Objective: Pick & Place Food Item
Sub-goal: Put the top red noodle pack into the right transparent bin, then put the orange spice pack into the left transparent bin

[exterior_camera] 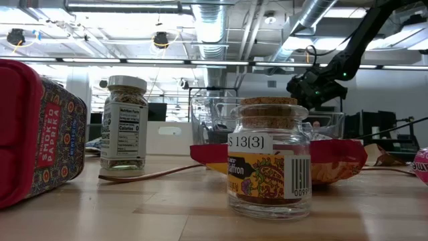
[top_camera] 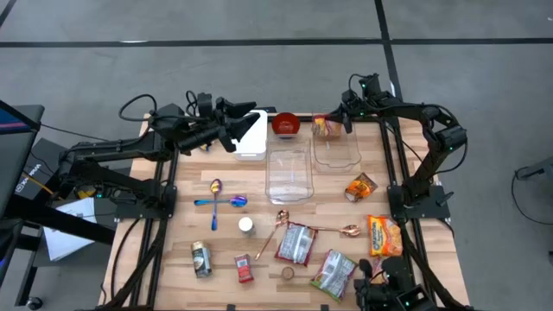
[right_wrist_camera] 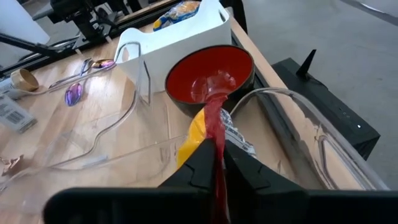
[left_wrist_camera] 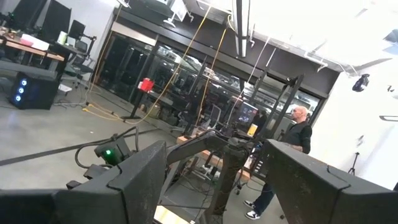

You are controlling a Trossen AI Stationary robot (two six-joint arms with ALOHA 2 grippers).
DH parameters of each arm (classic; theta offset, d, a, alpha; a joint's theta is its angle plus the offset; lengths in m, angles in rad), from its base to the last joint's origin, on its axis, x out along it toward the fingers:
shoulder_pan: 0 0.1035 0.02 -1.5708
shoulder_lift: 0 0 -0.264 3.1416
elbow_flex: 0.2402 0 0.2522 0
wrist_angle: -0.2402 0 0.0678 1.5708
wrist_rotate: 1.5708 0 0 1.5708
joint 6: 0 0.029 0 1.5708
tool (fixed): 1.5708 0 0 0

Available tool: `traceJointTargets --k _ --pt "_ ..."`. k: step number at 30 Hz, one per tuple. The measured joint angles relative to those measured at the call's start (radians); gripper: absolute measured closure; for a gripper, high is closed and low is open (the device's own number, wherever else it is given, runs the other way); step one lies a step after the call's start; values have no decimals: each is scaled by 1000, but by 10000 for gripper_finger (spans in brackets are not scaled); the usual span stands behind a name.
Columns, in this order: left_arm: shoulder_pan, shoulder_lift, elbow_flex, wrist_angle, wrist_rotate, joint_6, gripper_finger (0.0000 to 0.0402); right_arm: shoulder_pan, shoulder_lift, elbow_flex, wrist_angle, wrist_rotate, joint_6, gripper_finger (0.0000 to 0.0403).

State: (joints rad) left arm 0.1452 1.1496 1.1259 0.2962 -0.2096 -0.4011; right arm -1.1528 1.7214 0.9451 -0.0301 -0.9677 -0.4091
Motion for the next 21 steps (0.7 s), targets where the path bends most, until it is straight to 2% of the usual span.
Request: traceJointTargets --k 10,17,21 --pt "0 0 0 1 0 0 137 -29 -27 0 70 47 80 299" --pt "0 0 0 1 0 0 137 -33 -160 0 82 157 39 266" --pt "0 0 0 0 0 3 137 -34 -261 0 83 184 104 259"
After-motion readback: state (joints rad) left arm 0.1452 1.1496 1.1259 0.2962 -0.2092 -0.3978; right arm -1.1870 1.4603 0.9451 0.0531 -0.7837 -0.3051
